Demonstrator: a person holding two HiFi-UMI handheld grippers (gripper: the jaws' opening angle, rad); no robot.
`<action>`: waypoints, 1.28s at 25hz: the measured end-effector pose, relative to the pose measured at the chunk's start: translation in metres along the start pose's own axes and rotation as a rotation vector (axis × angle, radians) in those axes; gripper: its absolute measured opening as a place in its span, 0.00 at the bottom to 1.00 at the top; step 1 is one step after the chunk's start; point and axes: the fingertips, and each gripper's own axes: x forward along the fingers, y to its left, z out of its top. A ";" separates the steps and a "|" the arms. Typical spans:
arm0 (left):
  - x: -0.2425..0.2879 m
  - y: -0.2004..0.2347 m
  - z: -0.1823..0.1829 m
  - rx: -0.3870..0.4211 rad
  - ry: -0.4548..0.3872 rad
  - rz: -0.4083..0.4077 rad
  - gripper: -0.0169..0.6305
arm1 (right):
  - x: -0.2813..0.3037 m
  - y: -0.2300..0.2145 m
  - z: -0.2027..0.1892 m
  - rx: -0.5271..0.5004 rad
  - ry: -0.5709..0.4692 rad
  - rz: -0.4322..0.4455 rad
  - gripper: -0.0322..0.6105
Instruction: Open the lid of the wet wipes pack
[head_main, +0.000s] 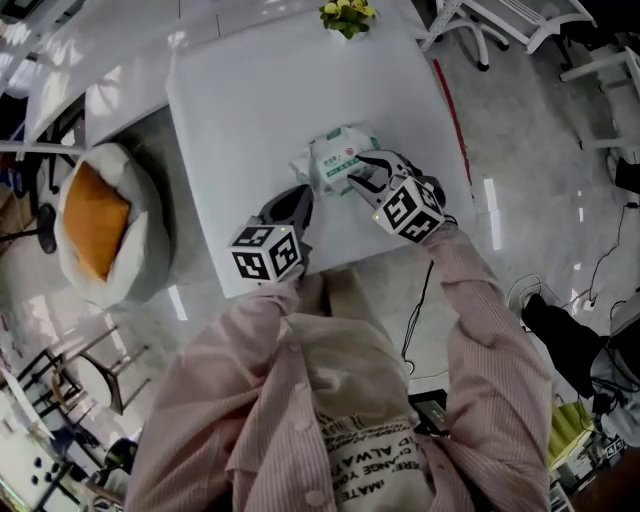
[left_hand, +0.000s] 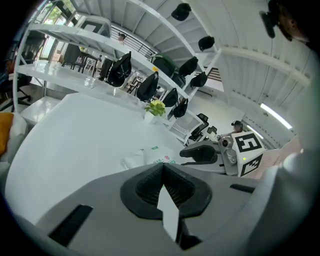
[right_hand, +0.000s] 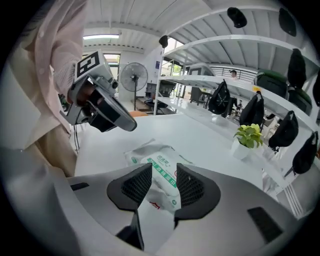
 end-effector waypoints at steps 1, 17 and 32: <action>0.002 0.001 -0.001 -0.003 0.004 0.001 0.03 | 0.003 0.002 -0.002 -0.027 0.011 0.015 0.26; 0.013 0.012 -0.018 -0.056 0.035 -0.005 0.03 | 0.034 0.015 -0.019 -0.341 0.148 0.147 0.26; 0.016 0.012 -0.020 -0.047 0.059 -0.036 0.03 | 0.035 0.016 -0.020 -0.292 0.207 0.269 0.21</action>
